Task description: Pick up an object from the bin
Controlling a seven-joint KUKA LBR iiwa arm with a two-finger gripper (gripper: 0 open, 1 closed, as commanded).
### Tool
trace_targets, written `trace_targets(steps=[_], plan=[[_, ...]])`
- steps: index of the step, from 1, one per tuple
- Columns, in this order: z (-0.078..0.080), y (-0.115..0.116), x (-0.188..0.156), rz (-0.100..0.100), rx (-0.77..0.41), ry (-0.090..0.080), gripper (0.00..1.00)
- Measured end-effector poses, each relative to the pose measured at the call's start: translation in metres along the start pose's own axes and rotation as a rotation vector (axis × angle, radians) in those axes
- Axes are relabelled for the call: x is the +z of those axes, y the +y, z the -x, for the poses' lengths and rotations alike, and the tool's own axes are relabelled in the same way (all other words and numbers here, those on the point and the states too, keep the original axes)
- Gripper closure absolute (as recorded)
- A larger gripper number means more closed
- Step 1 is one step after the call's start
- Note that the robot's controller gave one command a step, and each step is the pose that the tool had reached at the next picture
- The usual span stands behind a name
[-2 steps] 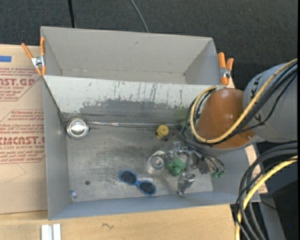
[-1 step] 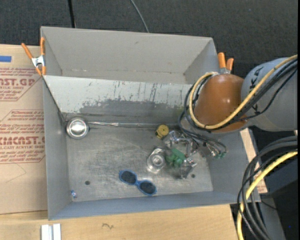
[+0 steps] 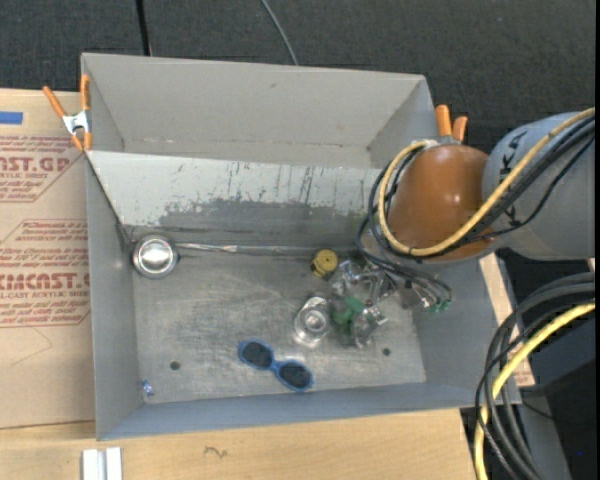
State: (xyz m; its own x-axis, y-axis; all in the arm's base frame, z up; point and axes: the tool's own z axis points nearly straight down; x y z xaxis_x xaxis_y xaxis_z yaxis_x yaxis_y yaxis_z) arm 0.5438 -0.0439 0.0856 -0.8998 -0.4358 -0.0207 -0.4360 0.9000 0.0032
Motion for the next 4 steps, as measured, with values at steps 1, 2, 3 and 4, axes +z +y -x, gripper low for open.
trace_targets(steps=[1,2,3,4], plan=[[0.026,0.002,-0.171,-0.008,-0.019,0.01,1.0],[0.03,0.022,-0.04,-0.001,0.009,0.02,1.0],[0.031,0.022,-0.04,-0.002,0.01,0.019,0.0],[0.018,0.042,0.01,0.001,-0.179,0.021,0.0]])
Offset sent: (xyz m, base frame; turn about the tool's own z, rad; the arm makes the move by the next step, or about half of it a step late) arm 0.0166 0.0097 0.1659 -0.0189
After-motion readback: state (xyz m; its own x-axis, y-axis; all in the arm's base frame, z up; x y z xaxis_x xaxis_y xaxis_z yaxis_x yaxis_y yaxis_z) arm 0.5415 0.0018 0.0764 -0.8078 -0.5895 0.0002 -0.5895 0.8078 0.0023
